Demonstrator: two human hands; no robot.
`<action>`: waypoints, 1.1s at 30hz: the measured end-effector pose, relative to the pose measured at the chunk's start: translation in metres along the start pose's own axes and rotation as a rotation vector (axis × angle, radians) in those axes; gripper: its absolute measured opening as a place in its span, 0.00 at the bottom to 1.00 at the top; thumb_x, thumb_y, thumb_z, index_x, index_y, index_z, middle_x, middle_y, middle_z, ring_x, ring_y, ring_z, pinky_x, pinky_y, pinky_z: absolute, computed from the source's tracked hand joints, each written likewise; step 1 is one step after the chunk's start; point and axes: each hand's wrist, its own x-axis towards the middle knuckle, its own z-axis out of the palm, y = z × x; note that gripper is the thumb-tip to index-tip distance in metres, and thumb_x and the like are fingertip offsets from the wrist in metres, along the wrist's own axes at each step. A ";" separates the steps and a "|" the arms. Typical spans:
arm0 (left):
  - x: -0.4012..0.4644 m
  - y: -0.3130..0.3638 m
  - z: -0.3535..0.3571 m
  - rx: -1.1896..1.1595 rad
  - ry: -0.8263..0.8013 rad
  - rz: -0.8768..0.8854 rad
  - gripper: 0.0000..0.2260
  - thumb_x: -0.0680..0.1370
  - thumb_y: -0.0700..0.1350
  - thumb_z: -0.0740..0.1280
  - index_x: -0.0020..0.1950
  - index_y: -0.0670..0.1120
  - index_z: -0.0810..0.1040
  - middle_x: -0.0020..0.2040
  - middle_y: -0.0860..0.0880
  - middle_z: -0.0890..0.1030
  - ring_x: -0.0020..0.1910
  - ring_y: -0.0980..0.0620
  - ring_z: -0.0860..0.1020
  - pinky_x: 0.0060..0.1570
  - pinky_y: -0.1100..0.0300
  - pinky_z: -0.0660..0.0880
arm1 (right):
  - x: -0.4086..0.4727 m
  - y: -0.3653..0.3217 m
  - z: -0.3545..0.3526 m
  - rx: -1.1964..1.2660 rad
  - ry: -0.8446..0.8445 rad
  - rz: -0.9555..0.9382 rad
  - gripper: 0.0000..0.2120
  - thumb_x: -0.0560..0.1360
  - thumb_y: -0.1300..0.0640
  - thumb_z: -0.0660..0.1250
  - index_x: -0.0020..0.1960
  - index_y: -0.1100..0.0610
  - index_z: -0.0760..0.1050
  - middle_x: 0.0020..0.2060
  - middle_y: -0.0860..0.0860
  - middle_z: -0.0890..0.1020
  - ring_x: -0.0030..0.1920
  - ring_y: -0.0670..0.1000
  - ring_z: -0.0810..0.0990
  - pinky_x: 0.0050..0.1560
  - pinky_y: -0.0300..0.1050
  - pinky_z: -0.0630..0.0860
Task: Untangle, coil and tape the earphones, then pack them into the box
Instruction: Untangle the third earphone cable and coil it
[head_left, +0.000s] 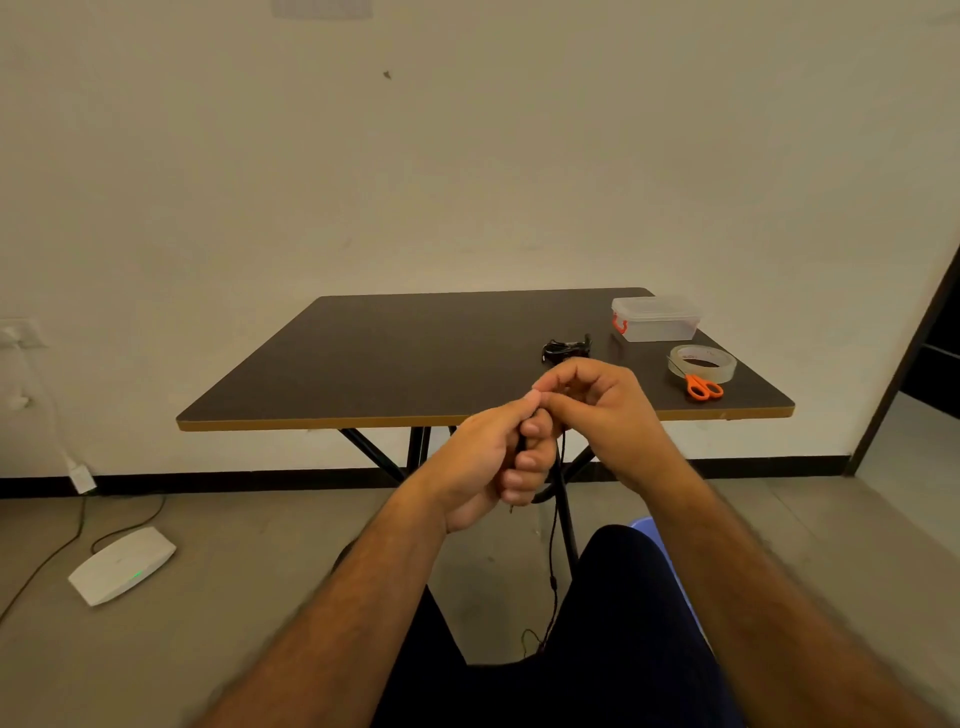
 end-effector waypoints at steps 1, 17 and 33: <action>0.000 0.001 0.002 -0.025 -0.002 0.030 0.18 0.85 0.53 0.50 0.37 0.49 0.64 0.29 0.51 0.63 0.25 0.56 0.60 0.26 0.62 0.56 | -0.002 0.003 0.001 0.031 -0.002 0.026 0.04 0.77 0.66 0.67 0.49 0.63 0.80 0.40 0.62 0.82 0.40 0.63 0.80 0.41 0.46 0.80; 0.016 0.016 -0.016 0.194 0.396 0.452 0.16 0.86 0.47 0.50 0.44 0.45 0.71 0.32 0.50 0.79 0.34 0.50 0.81 0.40 0.55 0.81 | -0.046 0.024 0.037 0.126 -0.402 0.397 0.10 0.80 0.63 0.63 0.59 0.55 0.78 0.36 0.53 0.83 0.39 0.53 0.83 0.46 0.48 0.82; 0.014 -0.040 -0.031 0.545 0.303 0.046 0.20 0.85 0.54 0.50 0.41 0.46 0.72 0.29 0.52 0.69 0.23 0.60 0.65 0.25 0.66 0.63 | -0.014 0.013 0.015 -0.486 -0.244 0.096 0.04 0.76 0.58 0.70 0.46 0.49 0.80 0.37 0.45 0.82 0.38 0.43 0.80 0.43 0.42 0.80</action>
